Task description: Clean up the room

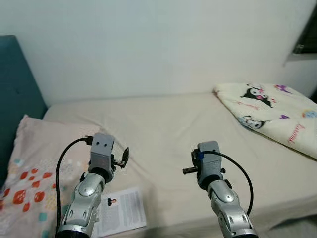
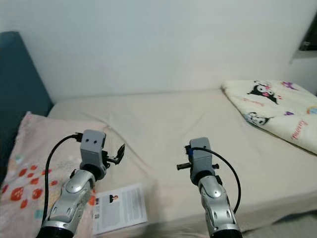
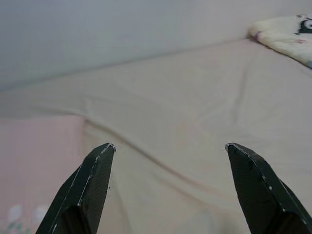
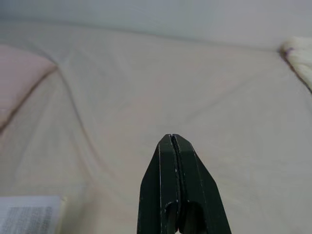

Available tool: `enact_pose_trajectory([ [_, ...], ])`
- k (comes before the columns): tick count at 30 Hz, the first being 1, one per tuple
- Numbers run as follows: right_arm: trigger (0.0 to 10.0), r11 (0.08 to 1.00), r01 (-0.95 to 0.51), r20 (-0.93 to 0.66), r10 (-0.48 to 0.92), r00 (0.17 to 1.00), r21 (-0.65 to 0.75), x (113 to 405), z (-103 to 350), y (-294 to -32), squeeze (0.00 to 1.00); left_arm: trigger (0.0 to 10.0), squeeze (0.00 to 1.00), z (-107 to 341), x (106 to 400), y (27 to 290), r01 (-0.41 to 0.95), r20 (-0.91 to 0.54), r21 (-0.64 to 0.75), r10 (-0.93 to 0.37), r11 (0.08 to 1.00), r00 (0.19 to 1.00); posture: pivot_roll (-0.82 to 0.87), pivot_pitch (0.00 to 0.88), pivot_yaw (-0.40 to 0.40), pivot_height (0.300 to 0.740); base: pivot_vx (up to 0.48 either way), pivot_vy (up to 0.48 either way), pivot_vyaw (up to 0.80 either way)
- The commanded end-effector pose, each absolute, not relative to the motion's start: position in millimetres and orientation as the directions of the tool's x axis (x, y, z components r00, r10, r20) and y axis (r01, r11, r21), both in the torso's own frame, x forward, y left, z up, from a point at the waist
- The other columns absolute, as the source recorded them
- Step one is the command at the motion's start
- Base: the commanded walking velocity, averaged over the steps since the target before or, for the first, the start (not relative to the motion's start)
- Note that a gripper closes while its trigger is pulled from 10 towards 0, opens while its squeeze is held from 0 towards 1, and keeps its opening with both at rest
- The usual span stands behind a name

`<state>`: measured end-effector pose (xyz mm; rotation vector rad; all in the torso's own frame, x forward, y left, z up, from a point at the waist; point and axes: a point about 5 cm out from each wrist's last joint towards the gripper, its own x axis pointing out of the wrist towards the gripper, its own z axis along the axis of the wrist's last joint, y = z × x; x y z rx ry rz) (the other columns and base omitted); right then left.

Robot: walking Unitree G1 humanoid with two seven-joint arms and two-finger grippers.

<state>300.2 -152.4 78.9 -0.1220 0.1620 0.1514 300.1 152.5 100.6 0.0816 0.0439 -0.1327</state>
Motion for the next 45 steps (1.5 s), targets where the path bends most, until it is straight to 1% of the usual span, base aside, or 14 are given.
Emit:
enact_pose_trajectory([
  [1,10.0,0.974,-0.175,-0.177,0.149,0.973,-0.141,301.4,78.9,-154.5,0.0,10.0,0.0,96.2,298.2,151.5,0.133,-0.072,0.062,-0.128,0.989,0.989,0.0,0.0,-0.036,0.74,0.0,0.0,0.0],
  [5,10.0,0.966,-0.198,-0.178,0.168,0.97,-0.167,301.9,79.8,-153.6,0.0,10.0,0.0,96.0,297.6,150.8,0.131,-0.073,0.056,-0.127,0.99,0.989,0.0,0.0,-0.035,0.74,0.0,0.0,0.6],
  [7,10.0,0.98,-0.164,-0.174,0.143,0.974,-0.112,301.8,80.1,-156.8,0.0,10.0,0.0,96.1,297.1,151.0,0.123,-0.07,0.063,-0.118,0.99,0.99,0.0,0.0,-0.033,0.74,0.0,0.0,0.0],
  [11,10.0,0.982,-0.156,-0.168,0.137,0.976,-0.104,301.9,80.8,-158.2,0.0,10.0,0.0,97.2,297.2,151.2,0.121,-0.066,0.087,-0.115,0.989,0.991,0.0,0.0,-0.032,0.74,0.0,0.0,0.0],
  [15,10.0,0.981,-0.164,-0.165,0.146,0.975,-0.106,301.5,81.2,-157.8,0.0,10.0,0.0,97.3,297.3,150.0,0.125,-0.07,0.088,-0.12,0.988,0.99,0.0,0.0,-0.03,0.74,0.0,-0.319,0.0],
  [28,10.0,0.982,-0.168,-0.168,0.152,0.974,-0.086,300.4,79.7,-155.9,0.0,10.0,0.0,98.4,295.6,146.3,0.138,-0.07,0.092,-0.132,0.986,0.989,0.0,0.0,-0.031,0.74,0.0,-0.464,0.0],
  [32,10.0,0.98,-0.17,-0.173,0.15,0.973,-0.104,300.1,79.3,-156.1,0.0,10.0,0.0,98.3,295.7,146.1,0.138,-0.072,0.091,-0.131,0.986,0.989,0.0,0.0,-0.031,0.74,0.0,-0.465,0.0],
  [36,10.0,0.981,-0.162,-0.179,0.142,0.974,-0.106,300.2,78.7,-157.8,0.0,10.0,0.0,98.7,295.9,146.0,0.137,-0.072,0.089,-0.131,0.987,0.989,0.0,0.0,-0.03,0.74,0.0,-0.465,0.8],
  [41,10.0,0.993,-0.097,-0.177,0.083,0.981,-0.072,301.9,79.2,-165.1,0.0,10.0,0.0,99.3,296.3,146.2,0.138,-0.074,0.088,-0.131,0.987,0.989,0.0,0.0,-0.025,0.74,0.0,-0.466,0.16],
  [45,10.0,0.993,-0.093,-0.176,0.079,0.981,-0.073,302.0,79.2,-165.9,0.0,10.0,0.0,99.4,296.2,147.0,0.138,-0.077,0.09,-0.131,0.986,0.988,0.0,0.0,-0.024,0.74,0.0,-0.468,0.0],
])
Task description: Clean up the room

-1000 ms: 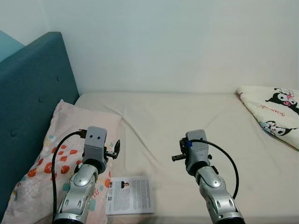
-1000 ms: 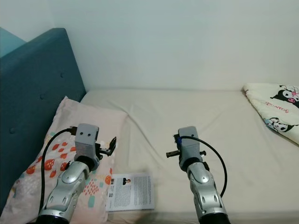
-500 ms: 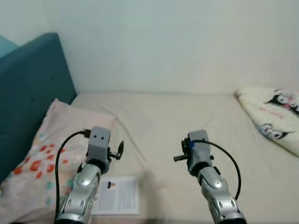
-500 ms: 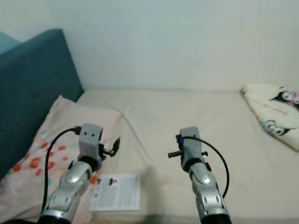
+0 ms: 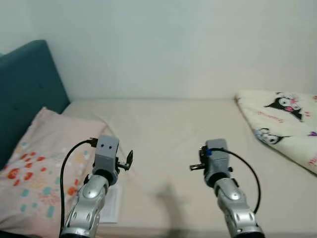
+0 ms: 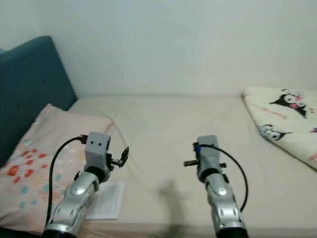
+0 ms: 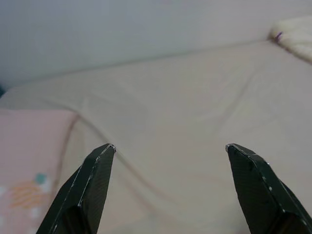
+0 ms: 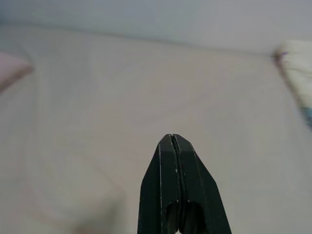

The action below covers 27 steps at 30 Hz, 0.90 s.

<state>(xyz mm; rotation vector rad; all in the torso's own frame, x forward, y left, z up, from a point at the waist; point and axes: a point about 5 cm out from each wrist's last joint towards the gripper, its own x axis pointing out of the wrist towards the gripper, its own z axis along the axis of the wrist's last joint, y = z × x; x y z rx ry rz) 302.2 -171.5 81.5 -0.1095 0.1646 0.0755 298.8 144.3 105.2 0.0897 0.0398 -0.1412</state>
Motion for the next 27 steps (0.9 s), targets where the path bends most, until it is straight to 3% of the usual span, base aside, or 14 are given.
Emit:
enact_pose_trajectory([
  [1,10.0,0.993,-0.093,-0.177,0.079,0.981,-0.072,301.8,79.1,-165.9,0.0,10.0,0.0,99.2,296.2,147.6,0.138,-0.079,0.091,-0.131,0.986,0.988,0.0,0.0,-0.024,0.74,0.0,-0.469,0.0],
  [24,10.0,0.992,-0.114,-0.177,0.101,0.979,-0.062,299.7,78.7,-162.0,0.0,10.0,0.0,98.2,297.6,149.7,0.146,-0.089,0.095,-0.138,0.985,0.987,0.0,0.0,-0.014,0.74,0.0,-0.467,0.0],
  [27,10.0,0.991,-0.114,-0.178,0.101,0.979,-0.063,299.2,78.2,-161.7,0.0,10.0,0.0,97.9,297.7,149.3,0.15,-0.089,0.095,-0.142,0.984,0.986,0.0,0.0,-0.014,0.74,0.0,-0.469,0.8],
])
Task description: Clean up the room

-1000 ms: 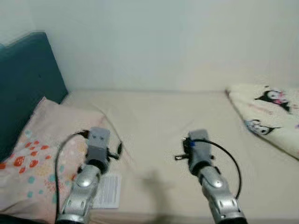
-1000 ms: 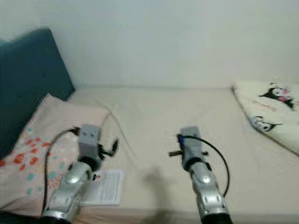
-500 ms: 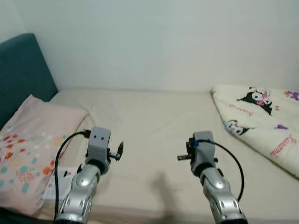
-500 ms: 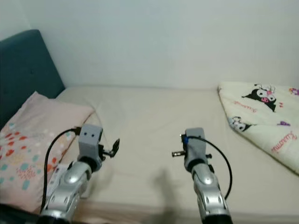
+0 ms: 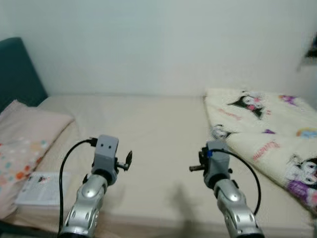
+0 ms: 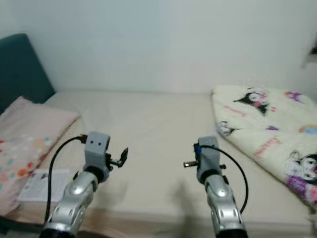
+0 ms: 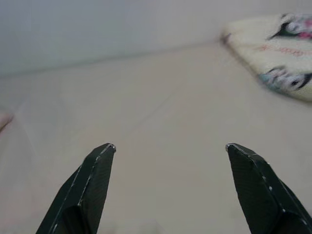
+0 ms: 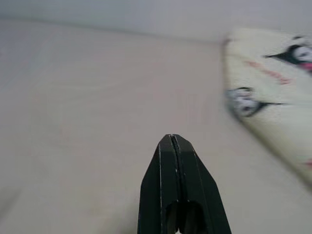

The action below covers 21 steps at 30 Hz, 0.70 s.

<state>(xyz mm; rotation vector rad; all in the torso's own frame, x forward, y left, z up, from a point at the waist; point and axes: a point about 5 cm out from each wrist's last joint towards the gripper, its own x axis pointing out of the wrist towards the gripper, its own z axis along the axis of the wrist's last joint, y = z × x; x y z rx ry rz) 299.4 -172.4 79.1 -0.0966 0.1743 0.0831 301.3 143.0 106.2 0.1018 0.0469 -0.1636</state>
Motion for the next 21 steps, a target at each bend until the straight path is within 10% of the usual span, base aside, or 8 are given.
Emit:
enact_pose_trajectory([
  [1,10.0,0.991,-0.114,-0.178,0.101,0.979,-0.063,299.2,78.2,-161.7,0.0,10.0,0.0,97.9,297.7,149.3,0.15,-0.089,0.095,-0.142,0.984,0.986,0.0,0.0,-0.014,0.74,0.0,-0.469,0.8],
  [21,10.0,0.996,-0.078,-0.173,0.069,0.982,-0.05,298.8,78.2,-164.2,0.0,10.0,0.0,99.3,298.7,150.2,0.161,-0.091,0.103,-0.152,0.981,0.984,0.0,0.0,0.0,0.74,0.0,-0.467,0.0],
])
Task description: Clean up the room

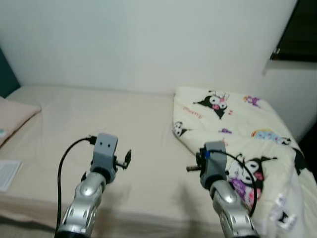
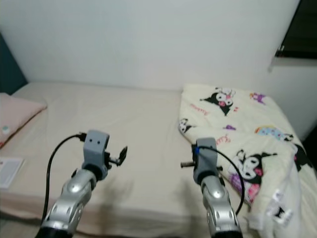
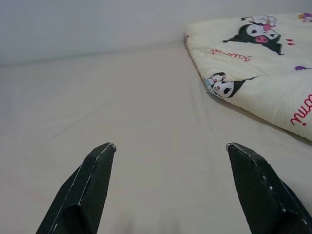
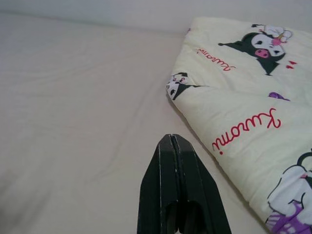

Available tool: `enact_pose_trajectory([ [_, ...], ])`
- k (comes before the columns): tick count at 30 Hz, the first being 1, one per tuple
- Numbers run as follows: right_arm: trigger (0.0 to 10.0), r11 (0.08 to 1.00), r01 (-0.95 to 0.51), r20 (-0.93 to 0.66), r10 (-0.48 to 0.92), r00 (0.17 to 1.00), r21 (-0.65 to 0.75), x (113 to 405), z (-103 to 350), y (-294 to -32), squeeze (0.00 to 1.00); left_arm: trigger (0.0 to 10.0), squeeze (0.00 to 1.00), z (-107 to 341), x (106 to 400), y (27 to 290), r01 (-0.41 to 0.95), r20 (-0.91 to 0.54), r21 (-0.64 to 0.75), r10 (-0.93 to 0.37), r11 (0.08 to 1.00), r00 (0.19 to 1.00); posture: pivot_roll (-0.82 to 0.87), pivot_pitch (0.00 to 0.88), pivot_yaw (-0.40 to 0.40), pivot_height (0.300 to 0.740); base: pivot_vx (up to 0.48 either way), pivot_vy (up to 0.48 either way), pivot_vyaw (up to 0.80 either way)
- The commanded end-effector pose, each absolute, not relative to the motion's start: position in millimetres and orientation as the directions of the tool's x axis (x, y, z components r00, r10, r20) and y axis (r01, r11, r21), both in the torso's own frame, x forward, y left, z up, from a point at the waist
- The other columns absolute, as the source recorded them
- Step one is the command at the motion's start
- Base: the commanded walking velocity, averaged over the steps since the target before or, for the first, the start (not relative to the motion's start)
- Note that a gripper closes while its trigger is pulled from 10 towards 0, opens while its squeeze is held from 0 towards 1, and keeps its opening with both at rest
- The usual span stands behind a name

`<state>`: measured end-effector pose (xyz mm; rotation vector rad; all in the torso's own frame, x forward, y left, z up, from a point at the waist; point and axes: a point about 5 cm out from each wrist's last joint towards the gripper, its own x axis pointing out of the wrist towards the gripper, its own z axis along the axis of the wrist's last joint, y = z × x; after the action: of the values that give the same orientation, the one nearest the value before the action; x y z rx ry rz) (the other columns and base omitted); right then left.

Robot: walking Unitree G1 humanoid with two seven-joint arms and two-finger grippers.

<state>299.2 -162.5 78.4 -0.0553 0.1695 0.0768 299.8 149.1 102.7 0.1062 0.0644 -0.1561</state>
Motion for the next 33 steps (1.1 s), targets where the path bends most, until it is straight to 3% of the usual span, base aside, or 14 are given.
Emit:
enact_pose_trajectory([
  [1,10.0,0.994,-0.087,-0.172,0.075,0.982,-0.062,298.7,78.6,-163.9,0.0,10.0,0.0,99.7,299.1,150.3,0.162,-0.091,0.104,-0.153,0.981,0.984,0.0,0.0,0.002,0.74,0.0,-0.465,0.53],
  [9,10.0,0.996,-0.065,-0.174,0.052,0.983,-0.069,298.1,78.0,-166.2,0.0,10.0,0.0,99.5,298.6,149.8,0.166,-0.094,0.104,-0.157,0.981,0.983,0.0,0.0,0.007,0.74,0.0,-0.469,0.73],
  [24,10.0,0.998,-0.014,-0.165,0.005,0.986,-0.054,297.4,78.4,-172.7,0.0,10.0,0.0,101.2,300.3,150.6,0.168,-0.091,0.1,-0.159,0.981,0.983,0.0,0.0,0.016,0.74,0.0,-0.463,0.0],
  [33,10.0,0.999,0.004,-0.155,-0.01,0.988,-0.039,295.8,78.8,-172.6,0.0,10.0,0.0,99.2,303.3,153.8,0.158,-0.133,0.054,-0.15,0.986,0.98,0.0,0.0,0.024,0.74,0.0,0.427,0.0],
])
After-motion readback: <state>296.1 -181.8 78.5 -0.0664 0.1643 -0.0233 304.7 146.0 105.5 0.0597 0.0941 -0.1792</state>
